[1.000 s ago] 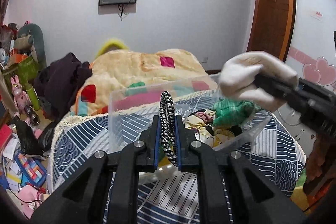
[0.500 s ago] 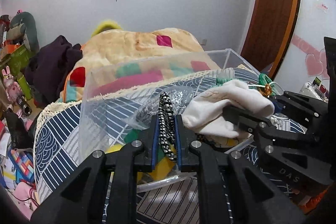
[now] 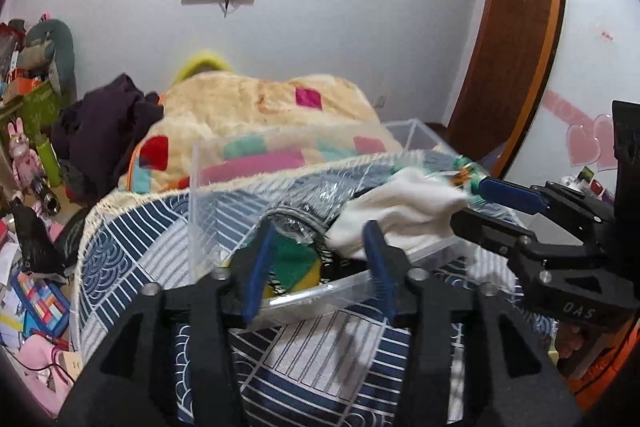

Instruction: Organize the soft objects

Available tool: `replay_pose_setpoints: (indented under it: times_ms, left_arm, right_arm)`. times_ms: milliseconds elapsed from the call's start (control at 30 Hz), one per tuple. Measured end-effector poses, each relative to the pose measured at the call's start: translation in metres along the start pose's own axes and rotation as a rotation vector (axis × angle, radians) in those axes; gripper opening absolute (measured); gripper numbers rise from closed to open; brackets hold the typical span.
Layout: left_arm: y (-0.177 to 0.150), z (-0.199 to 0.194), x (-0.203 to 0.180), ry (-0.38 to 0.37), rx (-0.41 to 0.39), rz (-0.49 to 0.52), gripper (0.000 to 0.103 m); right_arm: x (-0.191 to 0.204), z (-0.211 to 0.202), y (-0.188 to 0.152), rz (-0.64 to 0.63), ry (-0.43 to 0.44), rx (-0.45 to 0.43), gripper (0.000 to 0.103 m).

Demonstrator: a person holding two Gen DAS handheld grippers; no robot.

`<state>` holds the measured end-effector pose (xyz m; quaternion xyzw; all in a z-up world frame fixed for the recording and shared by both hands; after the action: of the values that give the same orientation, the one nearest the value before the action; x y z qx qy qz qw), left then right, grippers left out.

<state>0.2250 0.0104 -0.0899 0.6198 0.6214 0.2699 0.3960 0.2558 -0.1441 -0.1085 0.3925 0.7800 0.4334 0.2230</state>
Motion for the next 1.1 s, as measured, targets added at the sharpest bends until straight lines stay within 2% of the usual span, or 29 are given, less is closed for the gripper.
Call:
replay_pose_setpoints:
  times_ms: [33,267,333,467,533,600,667,733,900,1100]
  left_arm:
    - [0.003,-0.007,-0.002,0.007,-0.019,0.007,0.062]
    - [0.024,-0.057,-0.018,0.007,-0.129,0.031,0.064]
    - [0.029,-0.076,-0.025,0.008,-0.174,0.042,0.067]
    - [0.036,-0.106,-0.035,0.011,-0.241,0.048,0.072]
    - [0.038,-0.119,-0.037,0.012,-0.268,0.046,0.074]
    - [0.039,-0.127,-0.038,0.004,-0.286,0.036,0.078]
    - [0.039,-0.133,-0.039,0.004,-0.298,0.032,0.081]
    - [0.038,-0.138,-0.038,0.018,-0.314,0.032,0.089]
    - [0.034,-0.143,-0.038,0.030,-0.331,0.039,0.094]
    - [0.030,-0.140,-0.037,0.032,-0.325,0.038,0.098]
  right_arm:
    - [0.000,-0.005,0.003,0.004,-0.001,-0.012,0.052]
    - [-0.006,-0.051,0.023,0.033,-0.009,-0.131,0.058]
    - [-0.006,-0.067,0.029,0.040,-0.014,-0.175,0.063]
    - [-0.002,-0.092,0.040,0.047,-0.010,-0.244,0.064]
    - [0.000,-0.099,0.042,0.048,-0.010,-0.267,0.068]
    - [0.002,-0.106,0.043,0.048,-0.014,-0.292,0.081]
    - [0.006,-0.112,0.043,0.037,-0.025,-0.312,0.082]
    - [0.010,-0.113,0.043,0.028,-0.036,-0.318,0.084]
    - [0.009,-0.113,0.039,0.049,-0.048,-0.330,0.098]
    - [0.004,-0.115,0.032,0.053,-0.063,-0.326,0.099]
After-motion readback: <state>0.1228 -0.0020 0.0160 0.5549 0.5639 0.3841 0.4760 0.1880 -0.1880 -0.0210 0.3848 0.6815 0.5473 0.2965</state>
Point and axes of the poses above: each gripper's, at about its wrist camera, not at the fingertips, and z roughly the way its jaws point, x to its left, y to its top, the point moved 10 cm from there along z, roughly the way its jaws point, and after that the axes turned 1 degree about -x, right-handed, at the moved point
